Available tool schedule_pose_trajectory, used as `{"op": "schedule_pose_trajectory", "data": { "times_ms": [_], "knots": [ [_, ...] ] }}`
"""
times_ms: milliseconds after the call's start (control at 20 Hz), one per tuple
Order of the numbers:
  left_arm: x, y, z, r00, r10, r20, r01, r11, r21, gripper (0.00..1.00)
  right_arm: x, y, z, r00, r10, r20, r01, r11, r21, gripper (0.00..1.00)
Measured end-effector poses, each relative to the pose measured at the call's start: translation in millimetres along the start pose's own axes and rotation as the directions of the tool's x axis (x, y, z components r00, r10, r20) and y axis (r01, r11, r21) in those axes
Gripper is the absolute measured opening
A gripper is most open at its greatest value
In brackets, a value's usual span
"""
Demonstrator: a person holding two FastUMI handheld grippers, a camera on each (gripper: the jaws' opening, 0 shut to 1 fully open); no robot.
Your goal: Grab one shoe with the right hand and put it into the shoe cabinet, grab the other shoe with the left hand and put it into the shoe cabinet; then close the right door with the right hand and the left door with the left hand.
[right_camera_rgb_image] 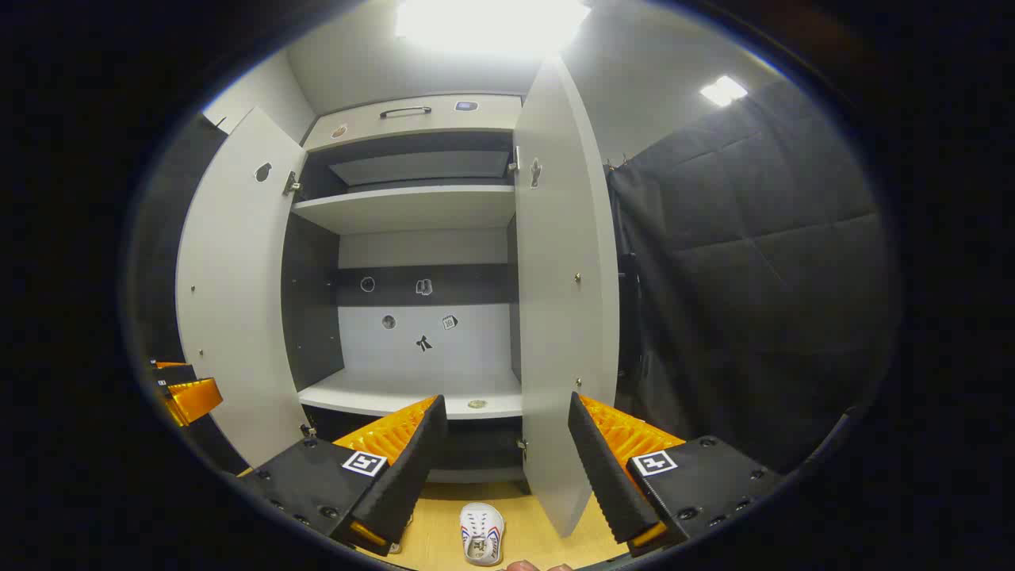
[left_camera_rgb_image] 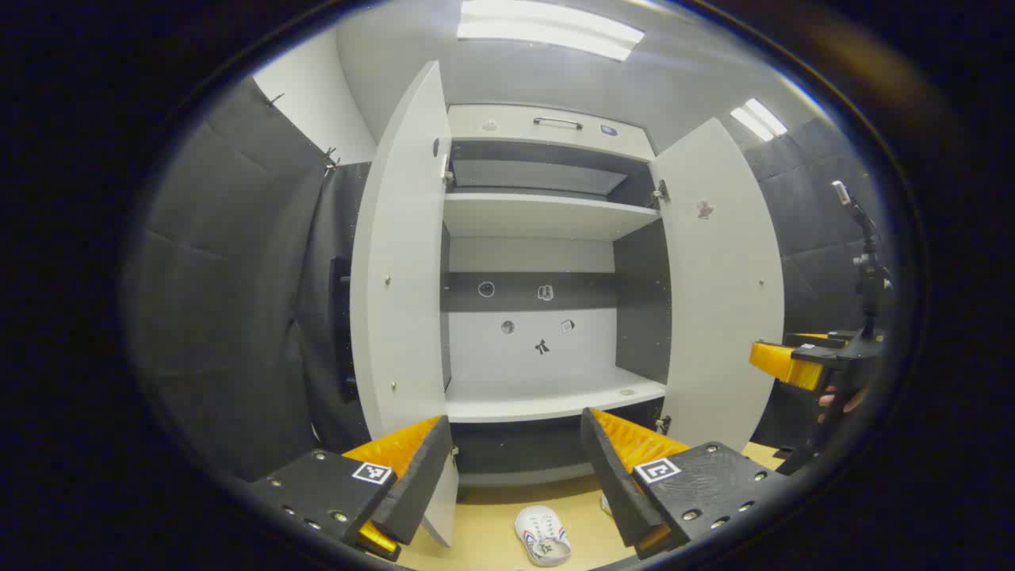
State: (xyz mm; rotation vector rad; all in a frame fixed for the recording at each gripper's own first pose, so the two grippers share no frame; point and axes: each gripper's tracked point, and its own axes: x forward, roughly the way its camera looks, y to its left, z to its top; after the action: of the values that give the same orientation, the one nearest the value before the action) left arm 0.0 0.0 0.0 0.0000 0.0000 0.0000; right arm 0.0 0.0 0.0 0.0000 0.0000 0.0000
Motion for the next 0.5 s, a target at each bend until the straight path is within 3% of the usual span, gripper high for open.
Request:
{"op": "schedule_pose_trajectory", "data": {
  "times_ms": [500],
  "knots": [
    [-8,4,-17,1.000,0.009,-0.021,-0.010,0.999,-0.040,1.00,-10,5,-13,0.999,0.034,-0.040,-0.035,0.999,-0.028,0.97]
  ]
}}
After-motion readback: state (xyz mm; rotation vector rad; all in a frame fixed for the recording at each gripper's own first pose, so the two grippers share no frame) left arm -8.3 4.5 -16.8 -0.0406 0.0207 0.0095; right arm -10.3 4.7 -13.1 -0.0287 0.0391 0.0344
